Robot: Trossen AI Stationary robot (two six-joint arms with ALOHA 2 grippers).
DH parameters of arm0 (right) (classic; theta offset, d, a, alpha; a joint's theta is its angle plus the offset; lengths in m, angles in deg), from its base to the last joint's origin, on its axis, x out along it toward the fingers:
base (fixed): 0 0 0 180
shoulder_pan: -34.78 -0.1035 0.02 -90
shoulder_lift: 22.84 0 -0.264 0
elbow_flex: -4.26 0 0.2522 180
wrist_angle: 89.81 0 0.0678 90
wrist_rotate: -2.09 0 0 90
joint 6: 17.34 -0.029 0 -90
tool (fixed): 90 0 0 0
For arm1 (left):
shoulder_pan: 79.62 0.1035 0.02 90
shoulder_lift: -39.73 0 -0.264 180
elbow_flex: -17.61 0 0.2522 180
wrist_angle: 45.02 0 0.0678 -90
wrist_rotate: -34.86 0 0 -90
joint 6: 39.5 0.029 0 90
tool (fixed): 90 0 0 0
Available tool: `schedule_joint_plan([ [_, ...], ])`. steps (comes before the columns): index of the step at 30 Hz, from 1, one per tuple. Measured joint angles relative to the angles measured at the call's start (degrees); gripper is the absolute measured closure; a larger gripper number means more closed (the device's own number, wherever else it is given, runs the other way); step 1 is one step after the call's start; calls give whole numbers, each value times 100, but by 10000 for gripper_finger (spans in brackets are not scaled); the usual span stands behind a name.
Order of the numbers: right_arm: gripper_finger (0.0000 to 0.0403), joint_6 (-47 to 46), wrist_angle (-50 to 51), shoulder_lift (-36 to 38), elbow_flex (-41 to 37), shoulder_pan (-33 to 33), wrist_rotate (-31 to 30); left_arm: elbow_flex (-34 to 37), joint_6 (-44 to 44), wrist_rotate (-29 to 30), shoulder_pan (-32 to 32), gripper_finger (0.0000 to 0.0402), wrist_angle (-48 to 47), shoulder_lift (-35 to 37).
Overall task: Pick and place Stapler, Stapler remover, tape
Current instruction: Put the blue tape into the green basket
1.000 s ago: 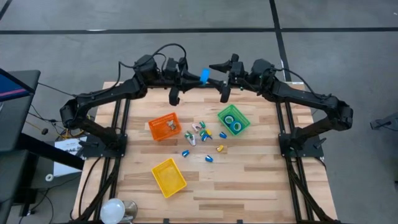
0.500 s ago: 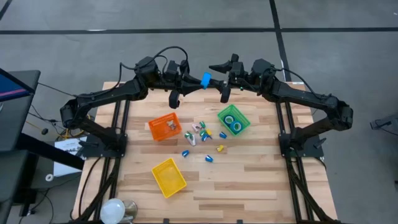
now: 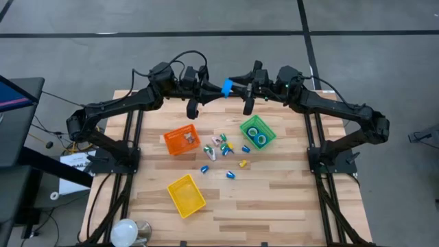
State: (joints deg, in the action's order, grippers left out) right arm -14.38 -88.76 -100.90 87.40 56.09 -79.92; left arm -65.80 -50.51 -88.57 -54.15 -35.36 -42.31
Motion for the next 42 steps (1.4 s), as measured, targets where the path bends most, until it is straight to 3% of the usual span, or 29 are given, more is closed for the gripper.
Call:
schedule_joint_plan([
  [22, 371, 59, 20, 2, 2, -1, 119, 0, 0, 66, -2, 323, -4, -2],
  [36, 368, 59, 42, 2, 2, 2, 115, 0, -168, 131, -2, 199, 35, -2],
  [42, 366, 59, 33, 2, 2, 2, 117, 0, -164, 140, -2, 175, 32, 3],
])
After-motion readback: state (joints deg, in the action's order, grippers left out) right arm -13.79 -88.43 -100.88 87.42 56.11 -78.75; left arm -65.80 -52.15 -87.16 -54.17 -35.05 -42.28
